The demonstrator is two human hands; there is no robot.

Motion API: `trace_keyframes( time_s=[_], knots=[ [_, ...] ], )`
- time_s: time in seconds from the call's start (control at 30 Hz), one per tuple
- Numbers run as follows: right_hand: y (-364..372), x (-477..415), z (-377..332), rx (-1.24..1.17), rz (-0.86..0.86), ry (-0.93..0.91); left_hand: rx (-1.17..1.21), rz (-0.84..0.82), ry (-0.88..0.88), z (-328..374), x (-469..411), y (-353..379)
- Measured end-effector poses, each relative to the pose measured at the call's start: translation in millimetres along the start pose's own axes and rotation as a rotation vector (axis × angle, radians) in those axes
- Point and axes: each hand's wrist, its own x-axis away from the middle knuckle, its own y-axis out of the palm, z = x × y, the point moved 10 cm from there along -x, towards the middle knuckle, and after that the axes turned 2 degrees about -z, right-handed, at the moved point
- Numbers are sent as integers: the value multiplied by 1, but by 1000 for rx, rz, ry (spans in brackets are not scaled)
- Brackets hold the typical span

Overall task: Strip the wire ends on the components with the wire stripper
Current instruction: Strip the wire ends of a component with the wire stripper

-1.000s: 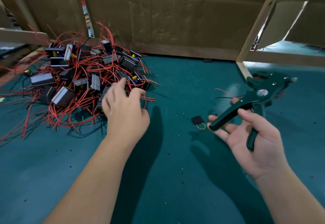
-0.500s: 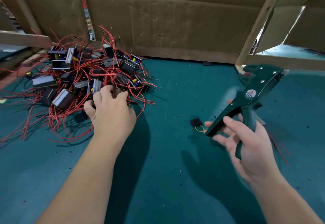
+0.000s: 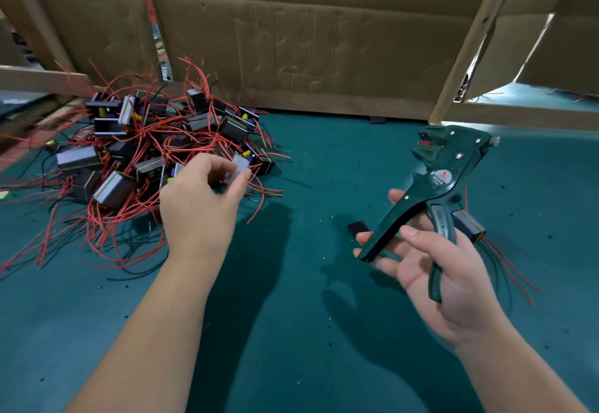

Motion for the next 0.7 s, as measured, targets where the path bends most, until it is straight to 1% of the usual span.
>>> trace_keyframes(
  time_s=[0.03, 0.1, 0.17, 0.2, 0.3, 0.37, 0.43, 0.53, 0.63, 0.7],
  knots=[
    [1, 0, 1, -23, -7, 14, 54, -4, -42, -4, 1, 1],
    [5, -1, 2, -83, -31, 57, 189, 22, -33, 1, 2, -1],
    [10, 0, 5, -172, -74, 135, 324, 41, 66, 22, 7, -5],
    [13, 1, 6, -226, -110, 179, 347, 14, 148, 38, 12, -2],
    [28, 7, 4, -379, -258, 268, 295, -200, 398, 81, 40, 23],
    [35, 10, 1, -411, -324, 289, 223, -335, 469, 93, 53, 41],
    [40, 13, 0, -409, -372, 294, 150, -403, 490, 96, 58, 50],
    [46, 15, 0, -402, -423, 302, 111, -472, 501, 96, 63, 59],
    [49, 16, 3, -372, -436, 312, 63, -522, 528, 99, 71, 65],
    [49, 15, 8, -358, -425, 328, 78, -585, 517, 100, 74, 70]
  ],
)
